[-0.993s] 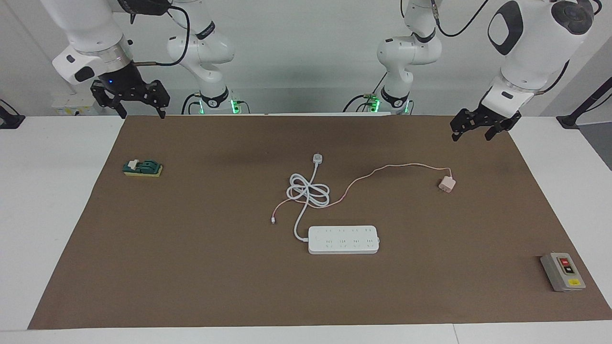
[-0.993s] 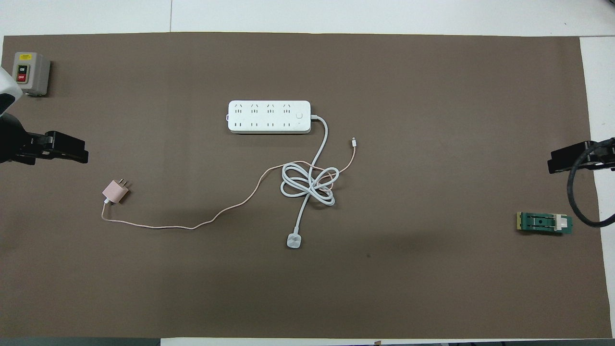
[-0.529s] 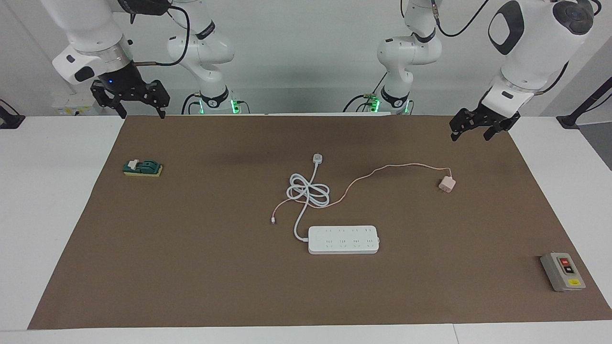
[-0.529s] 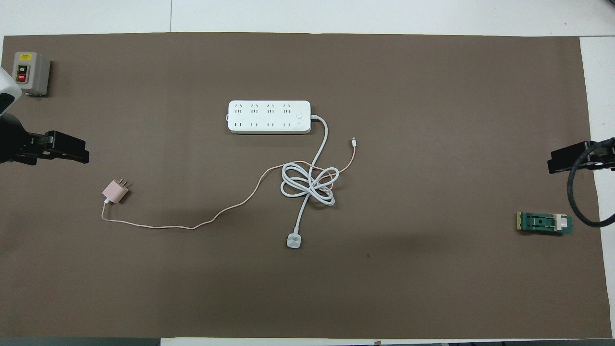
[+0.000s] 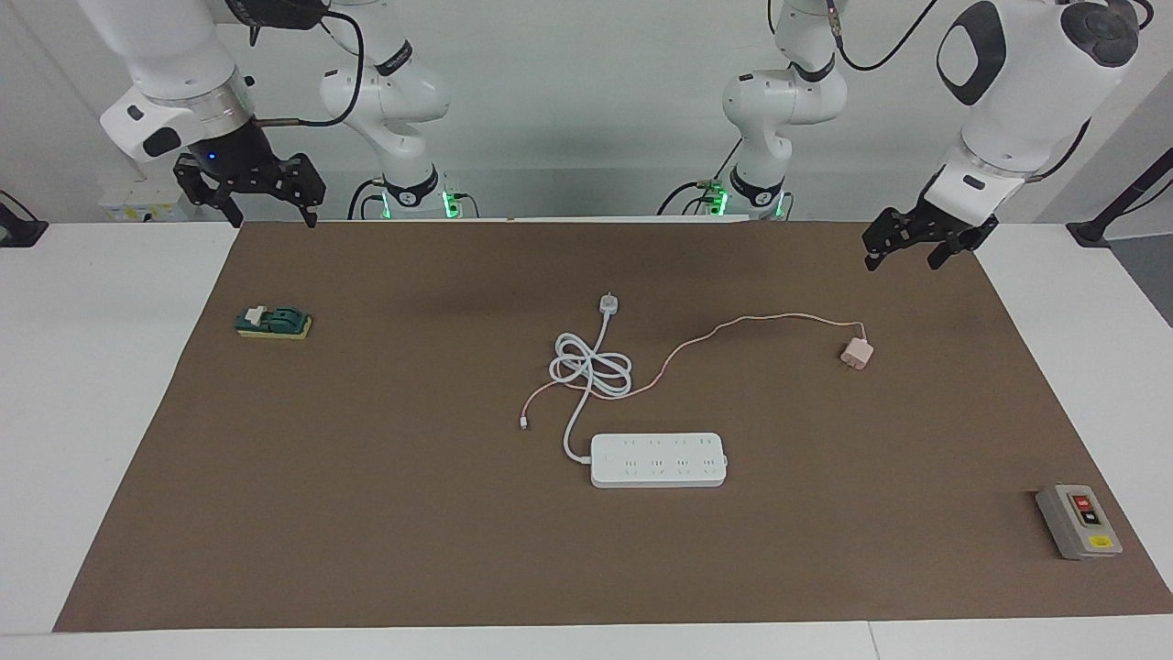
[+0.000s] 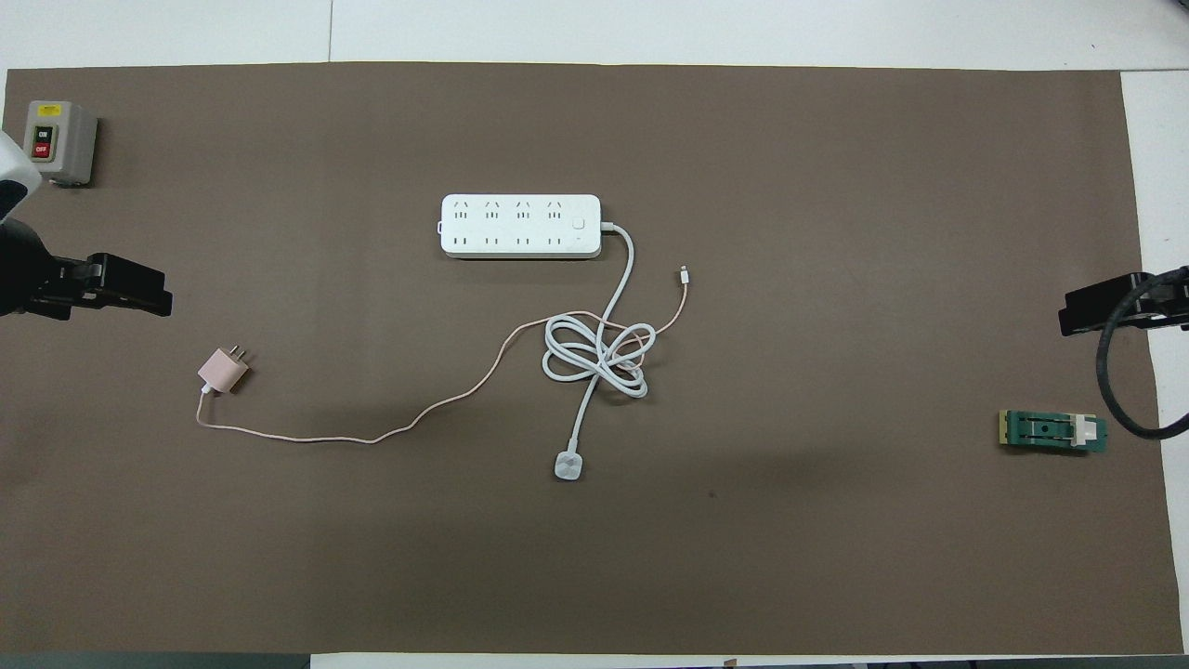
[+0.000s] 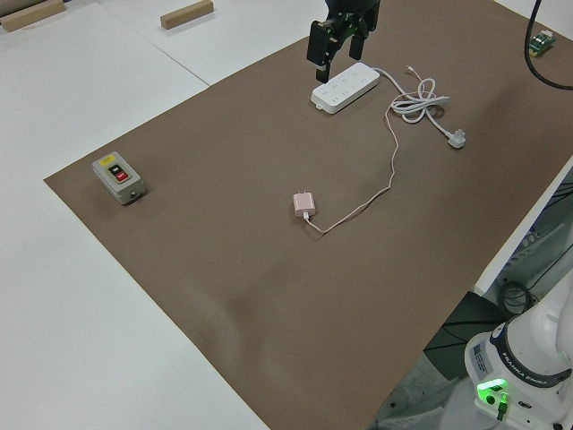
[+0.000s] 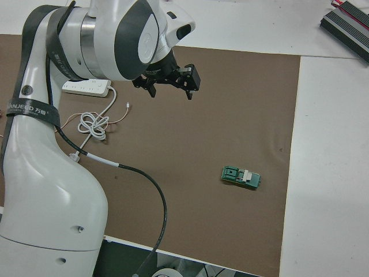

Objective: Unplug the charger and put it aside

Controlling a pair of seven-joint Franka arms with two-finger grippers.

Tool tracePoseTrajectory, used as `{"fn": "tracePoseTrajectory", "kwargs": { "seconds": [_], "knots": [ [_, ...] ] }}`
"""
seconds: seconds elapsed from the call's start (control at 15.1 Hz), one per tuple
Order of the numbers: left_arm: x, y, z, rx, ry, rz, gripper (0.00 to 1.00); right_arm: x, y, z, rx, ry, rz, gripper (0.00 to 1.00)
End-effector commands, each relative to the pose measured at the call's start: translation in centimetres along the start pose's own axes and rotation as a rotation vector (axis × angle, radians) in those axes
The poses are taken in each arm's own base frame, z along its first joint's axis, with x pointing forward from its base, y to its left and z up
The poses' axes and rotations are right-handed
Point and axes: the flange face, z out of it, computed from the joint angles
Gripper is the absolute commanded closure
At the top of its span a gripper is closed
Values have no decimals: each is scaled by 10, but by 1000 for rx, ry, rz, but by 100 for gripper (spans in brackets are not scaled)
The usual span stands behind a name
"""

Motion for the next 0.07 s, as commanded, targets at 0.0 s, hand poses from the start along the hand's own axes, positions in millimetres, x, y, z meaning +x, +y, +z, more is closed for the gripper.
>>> {"fn": "tracePoseTrajectory", "kwargs": {
  "seconds": [0.0],
  "knots": [
    [-4,-2,0,-6,0,10,0,-4,1,1,-4,11,11,0]
  ]
}}
